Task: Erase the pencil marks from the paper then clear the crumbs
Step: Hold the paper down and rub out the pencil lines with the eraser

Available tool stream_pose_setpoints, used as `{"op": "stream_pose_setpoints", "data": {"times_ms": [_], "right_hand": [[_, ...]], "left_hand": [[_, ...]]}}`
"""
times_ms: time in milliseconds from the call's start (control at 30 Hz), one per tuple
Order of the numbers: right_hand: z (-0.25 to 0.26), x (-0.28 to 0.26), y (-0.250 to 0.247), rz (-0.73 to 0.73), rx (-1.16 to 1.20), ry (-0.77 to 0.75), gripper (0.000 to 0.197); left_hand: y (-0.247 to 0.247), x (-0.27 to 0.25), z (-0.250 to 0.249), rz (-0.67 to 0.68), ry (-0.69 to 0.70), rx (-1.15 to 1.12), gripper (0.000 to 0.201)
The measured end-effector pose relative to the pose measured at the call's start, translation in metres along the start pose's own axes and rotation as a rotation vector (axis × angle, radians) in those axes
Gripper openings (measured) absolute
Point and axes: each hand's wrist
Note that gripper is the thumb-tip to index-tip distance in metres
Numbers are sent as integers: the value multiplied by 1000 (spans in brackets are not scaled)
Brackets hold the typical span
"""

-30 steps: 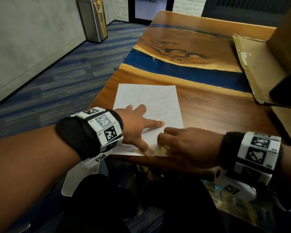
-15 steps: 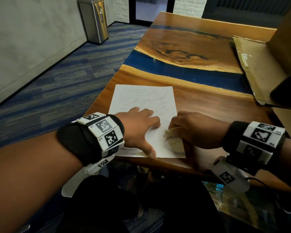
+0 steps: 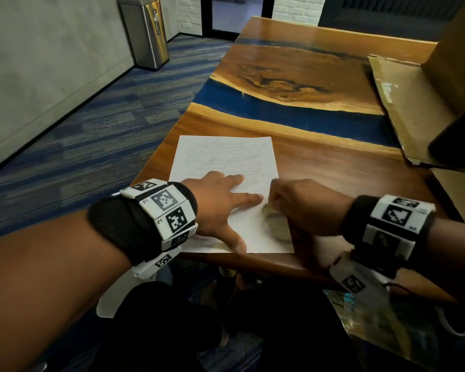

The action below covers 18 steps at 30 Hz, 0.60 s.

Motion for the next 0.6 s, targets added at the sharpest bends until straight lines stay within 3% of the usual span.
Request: {"op": "stream_pose_setpoints", "data": {"times_ms": [67, 200, 233, 333, 400, 500, 600], "right_hand": [[-4, 2, -1, -27, -7, 9, 9], [13, -12, 14, 117, -53, -314, 12], [9, -8, 11, 95, -61, -294, 14], [-11, 5, -3, -41, -35, -44, 14], [-10, 2, -2, -4, -51, -106, 13], [1, -7, 6, 179, -53, -328, 13], [-11, 1, -6, 31, -16, -125, 14]], "left_hand": [[0, 0, 0, 0, -1, 6, 111], [-4, 0, -2, 11, 6, 10, 109], [-5, 1, -3, 19, 5, 21, 109], [-6, 3, -4, 32, -1, 50, 109], [-6, 3, -3, 33, -1, 46, 109], [-7, 3, -3, 35, 5, 47, 108], [-7, 3, -5, 35, -6, 64, 110]]}}
Point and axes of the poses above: each hand's wrist, its own x-axis towards the middle knuckle, its own y-axis out of the palm, z = x × y, and after that the axes turned 2 degrees about y, right-handed
